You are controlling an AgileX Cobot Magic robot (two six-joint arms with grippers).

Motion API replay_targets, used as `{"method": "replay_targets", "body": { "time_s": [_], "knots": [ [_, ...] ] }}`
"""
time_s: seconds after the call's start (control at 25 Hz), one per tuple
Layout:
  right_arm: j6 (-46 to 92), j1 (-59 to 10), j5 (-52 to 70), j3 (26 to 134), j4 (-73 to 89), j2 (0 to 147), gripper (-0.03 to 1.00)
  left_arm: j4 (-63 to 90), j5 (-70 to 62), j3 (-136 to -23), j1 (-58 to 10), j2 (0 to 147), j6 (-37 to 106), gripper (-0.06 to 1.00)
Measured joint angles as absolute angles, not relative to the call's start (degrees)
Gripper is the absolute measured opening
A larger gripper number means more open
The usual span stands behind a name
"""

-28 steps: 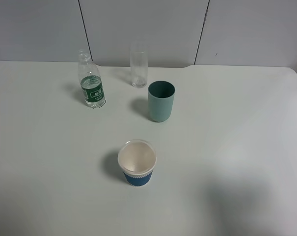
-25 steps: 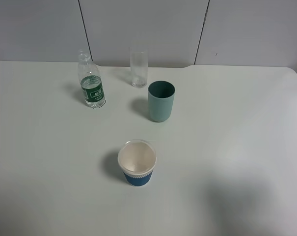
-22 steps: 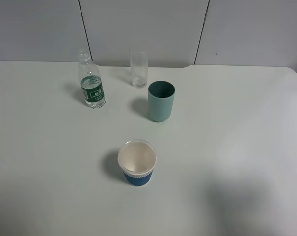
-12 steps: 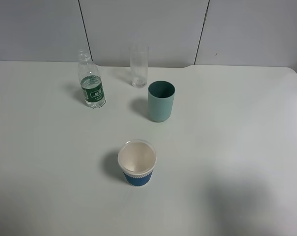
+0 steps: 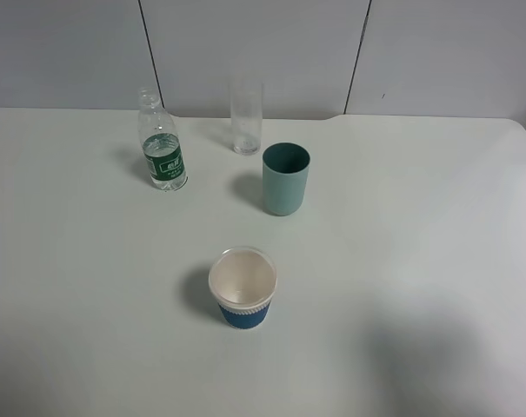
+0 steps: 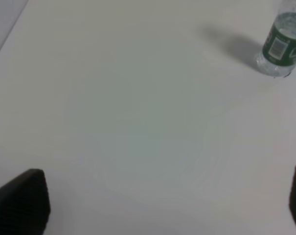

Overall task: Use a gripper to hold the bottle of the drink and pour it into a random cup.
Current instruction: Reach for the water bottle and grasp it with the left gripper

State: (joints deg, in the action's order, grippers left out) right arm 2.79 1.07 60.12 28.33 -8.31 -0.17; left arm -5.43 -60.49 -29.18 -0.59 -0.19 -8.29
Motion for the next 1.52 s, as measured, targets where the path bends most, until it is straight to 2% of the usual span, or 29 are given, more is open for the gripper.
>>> {"method": "replay_targets", "body": {
  "time_s": [1.52],
  "knots": [
    [2.79, 1.07, 60.12, 28.33, -8.31, -0.17, 0.74, -5.43, -60.49, -29.18, -0.59, -0.19, -8.35, 1.00]
  ]
}}
